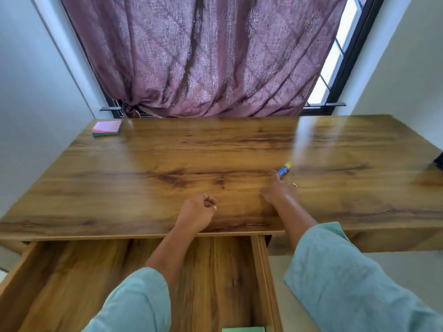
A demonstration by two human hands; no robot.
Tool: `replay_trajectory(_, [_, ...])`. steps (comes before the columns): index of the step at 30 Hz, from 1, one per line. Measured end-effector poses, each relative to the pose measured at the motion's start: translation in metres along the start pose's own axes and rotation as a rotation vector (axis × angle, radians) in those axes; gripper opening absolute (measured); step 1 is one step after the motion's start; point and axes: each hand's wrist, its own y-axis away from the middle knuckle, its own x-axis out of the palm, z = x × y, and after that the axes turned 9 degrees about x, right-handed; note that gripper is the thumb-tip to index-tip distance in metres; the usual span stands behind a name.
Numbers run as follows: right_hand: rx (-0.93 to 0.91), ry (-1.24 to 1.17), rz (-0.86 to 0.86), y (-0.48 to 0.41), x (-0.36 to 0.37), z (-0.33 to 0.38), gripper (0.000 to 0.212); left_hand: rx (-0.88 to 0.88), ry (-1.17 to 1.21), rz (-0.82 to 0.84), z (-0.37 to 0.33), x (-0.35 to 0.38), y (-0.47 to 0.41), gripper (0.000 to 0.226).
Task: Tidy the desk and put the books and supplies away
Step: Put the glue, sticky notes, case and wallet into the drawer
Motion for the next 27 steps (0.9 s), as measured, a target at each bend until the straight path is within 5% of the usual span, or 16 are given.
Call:
replay_trajectory(8, [0.013,0.018,-0.068,-0.031,0.0,0.013,0.045,-0.078,0.041,-0.037,0.045,-0.023,-0.019,0.009])
replay_trajectory(13, [-0.175,-0.1,-0.211,0.013,0.037,0.057,0.031,-0.14,0.195,-0.087,0.084,-0.035,-0.014,0.013])
replay_trajectory(21, [-0.664,-0.415,0.128,0.181,0.103,0.221,0.04,-0.24,0.894,-0.264,0.156,-0.124,-0.029,0.02])
replay_trajectory(27, [-0.844,-0.342,0.293,0.257,0.167,0.325,0.043,-0.24,0.595,-0.54,0.281,-0.218,-0.04,0.007])
